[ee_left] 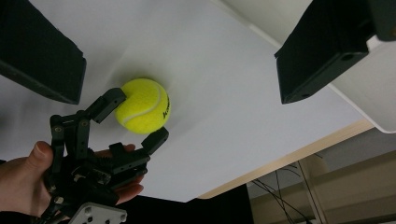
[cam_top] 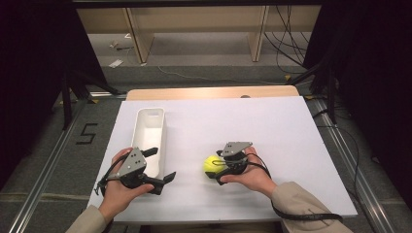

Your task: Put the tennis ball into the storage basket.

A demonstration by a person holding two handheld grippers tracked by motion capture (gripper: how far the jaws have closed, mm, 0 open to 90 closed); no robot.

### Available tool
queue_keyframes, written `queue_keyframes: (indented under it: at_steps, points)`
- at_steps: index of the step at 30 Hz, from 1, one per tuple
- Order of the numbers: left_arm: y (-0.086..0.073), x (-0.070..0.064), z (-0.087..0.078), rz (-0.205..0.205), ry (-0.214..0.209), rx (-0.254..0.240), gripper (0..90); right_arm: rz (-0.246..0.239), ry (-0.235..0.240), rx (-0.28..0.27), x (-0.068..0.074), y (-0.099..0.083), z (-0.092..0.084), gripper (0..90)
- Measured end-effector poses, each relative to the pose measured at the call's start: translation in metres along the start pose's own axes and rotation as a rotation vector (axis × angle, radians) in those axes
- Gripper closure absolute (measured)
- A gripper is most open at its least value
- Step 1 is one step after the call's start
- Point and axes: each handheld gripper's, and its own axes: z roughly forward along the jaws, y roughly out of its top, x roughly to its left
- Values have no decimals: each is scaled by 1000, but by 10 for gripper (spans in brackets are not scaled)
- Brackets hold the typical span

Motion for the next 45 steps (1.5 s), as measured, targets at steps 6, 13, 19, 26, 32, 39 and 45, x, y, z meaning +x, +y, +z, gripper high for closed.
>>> queue_keyframes:
  at_steps: [6, 13, 19, 26, 32, 39, 45]
  points:
    - [0, 0, 0, 5, 1, 0, 11, 0, 9, 12, 0, 0, 4, 156]
    - [0, 0, 0, 0, -1, -1, 11, 0, 15, 30, 0, -2, 6, 251]
    - [0, 0, 0, 0, -1, -1, 11, 1, 20, 36, -1, -1, 6, 263]
    - [0, 0, 0, 0, 0, -2, 11, -14, 18, 40, 1, 1, 4, 268]
    - [0, 0, -1, 2, 0, -3, 11, -11, 12, 6, 1, 6, 0, 269]
    - [0, 0, -1, 1, -1, -3, 12, -7, 6, -20, -1, 9, -4, 269]
    - [0, 0, -1, 1, 1, -3, 12, 3, 0, -37, -1, 12, -7, 270]
